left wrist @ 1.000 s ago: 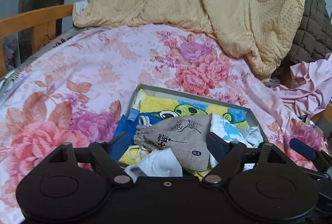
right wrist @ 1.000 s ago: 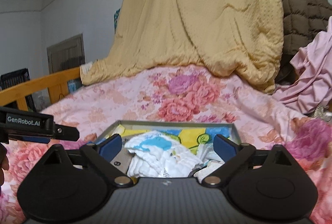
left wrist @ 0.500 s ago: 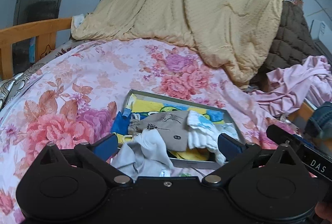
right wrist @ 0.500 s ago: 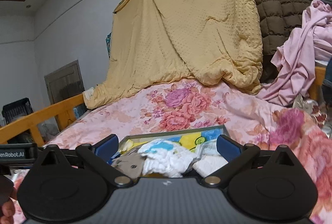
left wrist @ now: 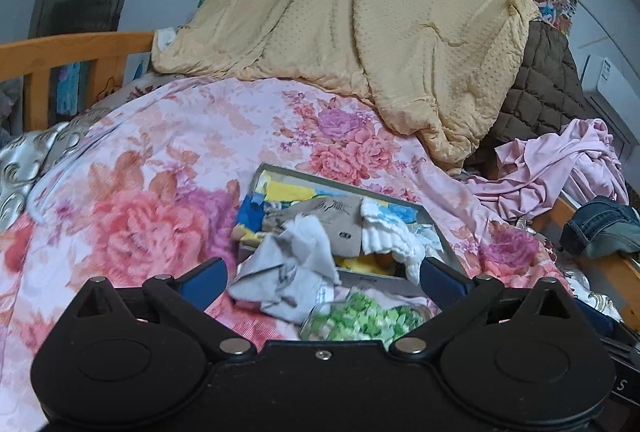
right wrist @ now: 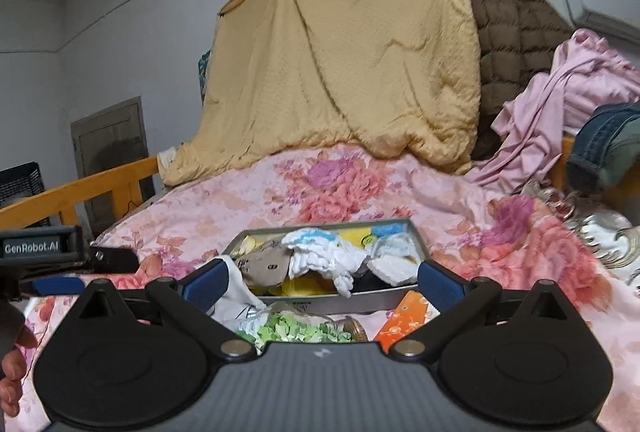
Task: Organize soft objects
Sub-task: 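Raise both open tools from the tray and move them back to the pile, then move the left tool to the grey cloth while the right tool approaches the white tissue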
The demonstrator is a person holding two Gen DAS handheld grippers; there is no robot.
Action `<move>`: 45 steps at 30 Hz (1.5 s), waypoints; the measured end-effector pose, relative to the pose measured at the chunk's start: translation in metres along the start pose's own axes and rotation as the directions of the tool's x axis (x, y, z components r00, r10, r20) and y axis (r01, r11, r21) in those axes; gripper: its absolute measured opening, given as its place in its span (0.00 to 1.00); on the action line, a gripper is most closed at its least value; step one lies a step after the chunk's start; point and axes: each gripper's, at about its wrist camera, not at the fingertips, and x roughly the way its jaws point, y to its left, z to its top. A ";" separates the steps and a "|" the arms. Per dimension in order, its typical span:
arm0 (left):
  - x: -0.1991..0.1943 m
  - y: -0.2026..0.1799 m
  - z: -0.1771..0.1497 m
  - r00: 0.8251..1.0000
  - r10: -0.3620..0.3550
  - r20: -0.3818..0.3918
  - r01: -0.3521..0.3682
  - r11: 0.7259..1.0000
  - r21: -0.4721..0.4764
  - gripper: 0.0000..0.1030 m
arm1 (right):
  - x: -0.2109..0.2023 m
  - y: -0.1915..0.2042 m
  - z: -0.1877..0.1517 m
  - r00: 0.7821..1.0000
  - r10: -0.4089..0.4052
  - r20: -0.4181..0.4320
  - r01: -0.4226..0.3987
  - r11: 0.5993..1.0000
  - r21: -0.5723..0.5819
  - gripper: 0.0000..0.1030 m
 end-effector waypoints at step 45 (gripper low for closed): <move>-0.041 0.049 -0.040 0.986 0.124 -0.111 -0.105 0.981 0.162 0.99 | -0.010 0.044 -0.043 0.977 0.014 -0.213 -0.013 1.000 0.006 1.00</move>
